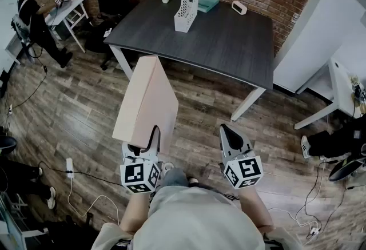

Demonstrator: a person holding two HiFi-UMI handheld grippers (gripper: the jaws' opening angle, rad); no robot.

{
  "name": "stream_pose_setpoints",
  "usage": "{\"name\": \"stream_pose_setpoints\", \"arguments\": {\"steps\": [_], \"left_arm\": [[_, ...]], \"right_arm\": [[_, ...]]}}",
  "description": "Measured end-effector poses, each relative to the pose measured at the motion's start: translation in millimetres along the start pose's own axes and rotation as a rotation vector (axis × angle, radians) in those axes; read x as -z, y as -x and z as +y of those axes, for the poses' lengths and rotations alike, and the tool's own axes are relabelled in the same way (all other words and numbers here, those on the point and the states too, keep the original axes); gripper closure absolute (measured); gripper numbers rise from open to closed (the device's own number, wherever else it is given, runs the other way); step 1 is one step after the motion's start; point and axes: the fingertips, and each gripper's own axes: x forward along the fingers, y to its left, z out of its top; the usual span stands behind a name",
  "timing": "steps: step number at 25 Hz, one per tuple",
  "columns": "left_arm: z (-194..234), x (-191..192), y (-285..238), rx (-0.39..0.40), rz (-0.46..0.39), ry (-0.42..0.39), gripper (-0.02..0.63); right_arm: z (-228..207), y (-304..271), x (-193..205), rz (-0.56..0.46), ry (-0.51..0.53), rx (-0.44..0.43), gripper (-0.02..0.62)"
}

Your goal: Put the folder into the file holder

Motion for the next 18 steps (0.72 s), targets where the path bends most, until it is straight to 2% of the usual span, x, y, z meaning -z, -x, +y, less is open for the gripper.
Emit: {"name": "stream_pose_setpoints", "arguments": {"steps": [8, 18], "left_arm": [[-14, -1, 40, 0.024, -0.021, 0.008, 0.342], [-16, -3, 53, 0.011, -0.022, 0.003, 0.341]], "right_arm": [[26, 34, 1, -0.011, 0.001, -0.011, 0.594], [35, 40, -2, -0.022, 0.010, -0.043, 0.594]]}}
